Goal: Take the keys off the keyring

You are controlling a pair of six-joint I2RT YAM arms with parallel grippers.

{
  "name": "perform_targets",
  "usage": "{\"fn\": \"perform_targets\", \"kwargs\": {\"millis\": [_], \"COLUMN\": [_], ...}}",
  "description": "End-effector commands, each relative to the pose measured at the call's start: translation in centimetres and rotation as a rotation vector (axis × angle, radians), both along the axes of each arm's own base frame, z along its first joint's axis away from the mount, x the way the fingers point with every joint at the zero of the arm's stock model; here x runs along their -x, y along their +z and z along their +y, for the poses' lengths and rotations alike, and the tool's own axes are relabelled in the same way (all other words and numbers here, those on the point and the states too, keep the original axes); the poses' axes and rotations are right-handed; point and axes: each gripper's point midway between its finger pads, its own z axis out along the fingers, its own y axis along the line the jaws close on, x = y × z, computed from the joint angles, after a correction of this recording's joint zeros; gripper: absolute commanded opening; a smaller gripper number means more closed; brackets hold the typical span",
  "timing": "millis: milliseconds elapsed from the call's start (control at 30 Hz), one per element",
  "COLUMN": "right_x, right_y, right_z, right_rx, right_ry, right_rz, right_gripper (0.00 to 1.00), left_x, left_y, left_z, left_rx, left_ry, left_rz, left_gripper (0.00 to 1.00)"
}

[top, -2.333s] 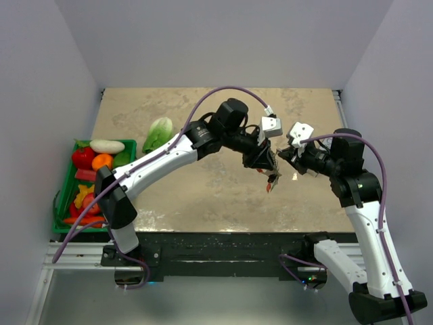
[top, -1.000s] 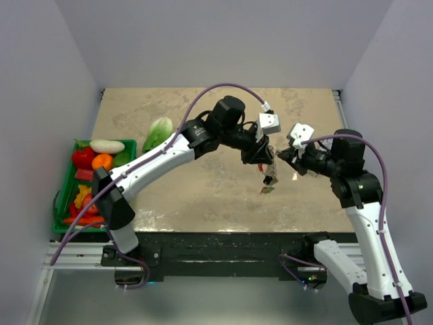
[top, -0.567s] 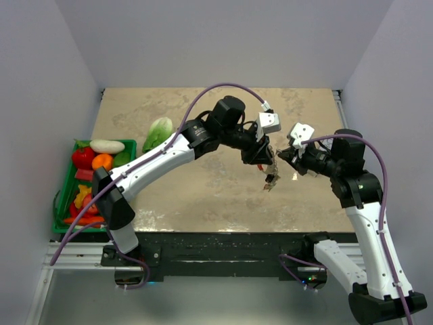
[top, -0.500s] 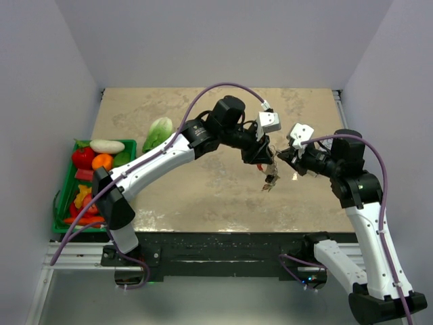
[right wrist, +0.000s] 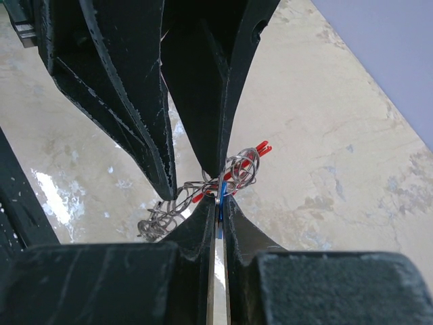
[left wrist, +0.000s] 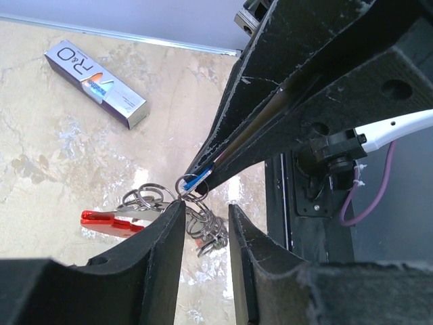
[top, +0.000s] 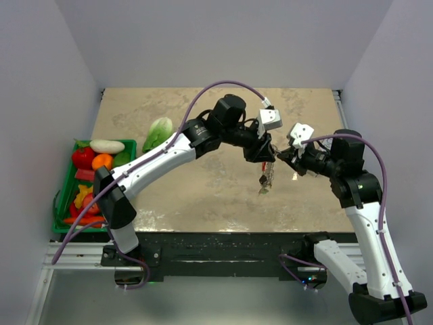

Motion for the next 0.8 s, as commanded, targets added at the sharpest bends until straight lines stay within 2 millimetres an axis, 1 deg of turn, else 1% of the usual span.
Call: {"fn": "perform_targets", "kwargs": {"millis": [0, 100, 200, 333, 567, 667, 700, 767], "right_x": [-0.1, -0.1, -0.1, -0.1, 0.1, 0.3, 0.2, 0.2], "right_y": [2.1, 2.2, 2.4, 2.5, 2.6, 2.6, 2.6, 2.6], "right_z": [0.6, 0.6, 0.7, 0.7, 0.9, 0.9, 0.9, 0.8], "right_rx": [-0.042, -0.044, -0.048, -0.052, -0.063, -0.064, -0.062, -0.059], "right_ry": [0.025, 0.024, 0.026, 0.024, 0.031, 0.034, 0.033, 0.028], "right_rz": [-0.06, -0.062, -0.063, -0.06, -0.054, -0.054, -0.055, -0.057], "right_gripper": [0.0, 0.0, 0.0, 0.0, 0.0, 0.0, 0.0, 0.0], "left_x": [-0.4, -0.4, -0.7, -1.4, -2.1, -2.3, -2.5, -2.5], "left_y": [1.5, 1.3, 1.1, 1.3, 0.7, 0.6, 0.5, 0.5], "left_z": [-0.8, -0.9, -0.9, -1.0, -1.4, -1.5, -1.4, -1.4], "left_rx": [0.044, 0.033, 0.024, 0.024, 0.002, -0.004, -0.006, -0.008], "left_ry": [0.001, 0.009, 0.032, 0.065, 0.116, 0.131, 0.14, 0.139], "left_rz": [-0.028, -0.04, -0.046, -0.056, -0.069, -0.074, -0.077, -0.078], "left_gripper": [0.36, 0.35, 0.35, 0.35, 0.33, 0.29, 0.23, 0.15]}}
